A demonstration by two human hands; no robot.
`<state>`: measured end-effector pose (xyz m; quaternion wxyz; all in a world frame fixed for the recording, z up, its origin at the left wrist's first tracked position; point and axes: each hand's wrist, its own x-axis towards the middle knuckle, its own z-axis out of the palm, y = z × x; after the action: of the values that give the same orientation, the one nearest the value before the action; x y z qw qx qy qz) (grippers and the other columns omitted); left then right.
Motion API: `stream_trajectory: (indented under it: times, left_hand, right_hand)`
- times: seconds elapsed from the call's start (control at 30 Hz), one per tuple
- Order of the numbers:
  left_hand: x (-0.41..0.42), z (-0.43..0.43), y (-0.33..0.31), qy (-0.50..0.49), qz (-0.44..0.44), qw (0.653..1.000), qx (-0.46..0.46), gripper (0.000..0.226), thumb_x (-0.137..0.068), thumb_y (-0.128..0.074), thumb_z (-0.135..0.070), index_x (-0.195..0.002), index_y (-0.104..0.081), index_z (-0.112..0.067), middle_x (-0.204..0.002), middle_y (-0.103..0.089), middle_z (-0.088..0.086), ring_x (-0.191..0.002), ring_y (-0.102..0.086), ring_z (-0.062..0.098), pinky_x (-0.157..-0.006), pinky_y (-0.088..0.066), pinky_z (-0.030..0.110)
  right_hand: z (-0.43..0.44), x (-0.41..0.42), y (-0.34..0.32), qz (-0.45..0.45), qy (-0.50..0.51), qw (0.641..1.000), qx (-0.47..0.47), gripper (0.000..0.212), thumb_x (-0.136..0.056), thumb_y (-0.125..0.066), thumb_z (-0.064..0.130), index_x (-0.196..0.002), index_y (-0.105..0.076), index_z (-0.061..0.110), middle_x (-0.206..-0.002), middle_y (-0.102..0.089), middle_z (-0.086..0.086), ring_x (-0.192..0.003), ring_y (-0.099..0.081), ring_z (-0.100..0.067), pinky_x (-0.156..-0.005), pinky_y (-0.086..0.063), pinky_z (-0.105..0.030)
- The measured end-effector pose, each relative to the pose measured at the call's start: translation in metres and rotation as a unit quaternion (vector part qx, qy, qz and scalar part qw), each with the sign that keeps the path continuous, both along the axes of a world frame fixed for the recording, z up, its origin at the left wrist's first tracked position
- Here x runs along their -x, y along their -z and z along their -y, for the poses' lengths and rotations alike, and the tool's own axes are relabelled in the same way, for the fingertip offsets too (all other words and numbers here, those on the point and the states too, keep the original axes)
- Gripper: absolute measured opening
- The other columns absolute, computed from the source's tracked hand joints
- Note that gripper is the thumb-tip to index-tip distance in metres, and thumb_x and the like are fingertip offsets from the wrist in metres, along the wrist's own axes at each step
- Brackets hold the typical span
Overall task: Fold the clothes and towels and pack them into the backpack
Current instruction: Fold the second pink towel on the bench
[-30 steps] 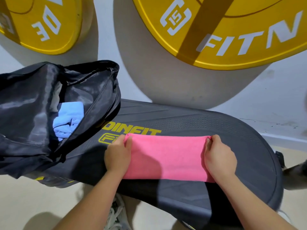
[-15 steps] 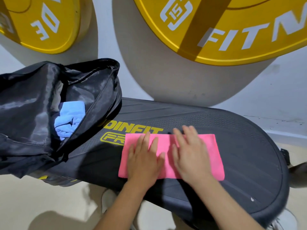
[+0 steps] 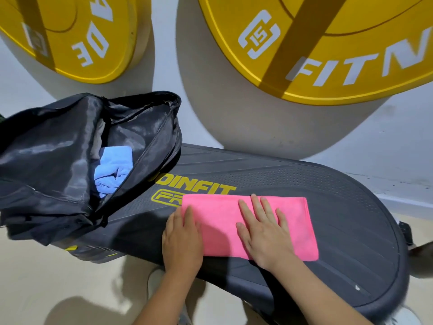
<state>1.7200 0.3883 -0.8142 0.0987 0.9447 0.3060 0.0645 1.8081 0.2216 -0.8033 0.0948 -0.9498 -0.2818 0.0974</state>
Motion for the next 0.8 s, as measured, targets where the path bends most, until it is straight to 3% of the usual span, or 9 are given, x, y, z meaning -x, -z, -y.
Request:
stream_trajectory:
  times: [0.13,0.27,0.3,0.4,0.43,0.57,0.6,0.7,0.8]
  left_hand:
    - [-0.012,0.004,-0.022,-0.051,0.033,0.991,0.12,0.045,-0.086,-0.052,-0.004,-0.129,-0.051,-0.017,-0.122,-0.052,0.012,-0.106,-0.05,0.035,-0.088,-0.04,0.041]
    - [-0.023,0.002,-0.037,-0.084,0.025,0.975,0.202,0.046,-0.083,-0.054,-0.008,-0.126,-0.045,-0.022,-0.116,-0.056,0.011,-0.107,-0.053,0.034,-0.084,-0.04,0.037]
    - [-0.022,0.0,-0.038,-0.08,0.025,0.974,0.211,0.046,-0.082,-0.056,-0.009,-0.124,-0.045,-0.023,-0.113,-0.059,0.01,-0.107,-0.054,0.034,-0.082,-0.04,0.036]
    - [-0.009,-0.008,-0.037,-0.061,0.045,0.976,0.202,0.043,-0.082,-0.055,-0.011,-0.121,-0.047,-0.024,-0.11,-0.061,0.01,-0.104,-0.056,0.033,-0.079,-0.04,0.037]
    - [-0.003,-0.011,-0.036,-0.056,0.056,0.978,0.195,0.042,-0.083,-0.054,-0.01,-0.122,-0.047,-0.024,-0.109,-0.061,0.011,-0.103,-0.056,0.034,-0.078,-0.04,0.037]
    - [0.017,-0.026,-0.036,-0.067,0.085,0.97,0.218,0.055,-0.082,-0.052,-0.002,-0.13,-0.048,-0.03,-0.108,-0.06,0.012,-0.1,-0.057,0.034,-0.079,-0.041,0.035]
    - [0.022,-0.031,-0.037,-0.077,0.087,0.965,0.233,0.057,-0.081,-0.053,-0.001,-0.13,-0.05,-0.032,-0.109,-0.061,0.01,-0.102,-0.057,0.032,-0.082,-0.042,0.034]
    - [0.035,-0.043,-0.04,-0.123,0.117,0.935,0.31,0.053,-0.08,-0.062,0.0,-0.124,-0.059,-0.029,-0.112,-0.065,0.004,-0.106,-0.059,0.025,-0.087,-0.043,0.028]
    - [0.043,-0.051,-0.044,-0.163,0.18,0.88,0.409,0.051,-0.075,-0.065,0.0,-0.122,-0.063,-0.021,-0.11,-0.066,0.003,-0.102,-0.061,0.018,-0.09,-0.046,0.03]
  right_hand:
    - [0.014,0.006,-0.007,0.018,0.084,0.996,-0.01,0.078,-0.079,0.007,0.056,-0.15,-0.017,0.037,-0.162,-0.006,0.002,-0.149,-0.003,-0.019,-0.114,-0.009,-0.05]
    - [0.015,0.014,-0.001,-0.006,0.104,0.994,0.026,0.062,-0.09,-0.016,0.054,-0.141,-0.046,0.034,-0.152,-0.038,-0.004,-0.139,-0.037,-0.027,-0.107,-0.018,-0.052]
    - [0.016,0.014,-0.002,-0.009,0.105,0.994,0.03,0.063,-0.09,-0.014,0.054,-0.142,-0.044,0.035,-0.153,-0.035,-0.004,-0.14,-0.035,-0.027,-0.107,-0.015,-0.052]
    - [0.016,0.012,-0.004,-0.013,0.07,0.997,0.038,0.079,-0.077,0.011,0.057,-0.151,-0.013,0.04,-0.162,-0.002,0.002,-0.149,-0.001,-0.021,-0.113,-0.002,-0.051]
    - [0.013,0.012,-0.008,-0.012,0.06,0.998,0.03,0.08,-0.075,0.01,0.055,-0.151,-0.012,0.039,-0.162,0.001,0.002,-0.149,0.002,-0.021,-0.113,-0.002,-0.052]
    - [-0.033,0.02,-0.018,0.016,-0.007,0.999,-0.041,0.061,-0.084,-0.039,0.03,-0.145,-0.038,0.022,-0.159,-0.02,-0.007,-0.147,-0.013,-0.028,-0.113,-0.021,-0.051]
    - [-0.05,0.025,-0.016,0.011,-0.023,0.998,-0.064,0.058,-0.084,-0.043,0.027,-0.142,-0.042,0.02,-0.157,-0.026,-0.009,-0.146,-0.018,-0.029,-0.112,-0.026,-0.051]
    - [-0.089,0.044,-0.009,-0.01,-0.037,0.996,-0.085,0.053,-0.084,-0.036,0.039,-0.132,-0.054,0.024,-0.146,-0.046,-0.008,-0.137,-0.04,-0.028,-0.103,-0.037,-0.054]
    - [-0.099,0.054,0.006,0.002,-0.031,0.998,-0.059,0.053,-0.087,-0.036,0.052,-0.131,-0.055,0.032,-0.145,-0.048,-0.006,-0.135,-0.044,-0.024,-0.109,-0.029,-0.052]
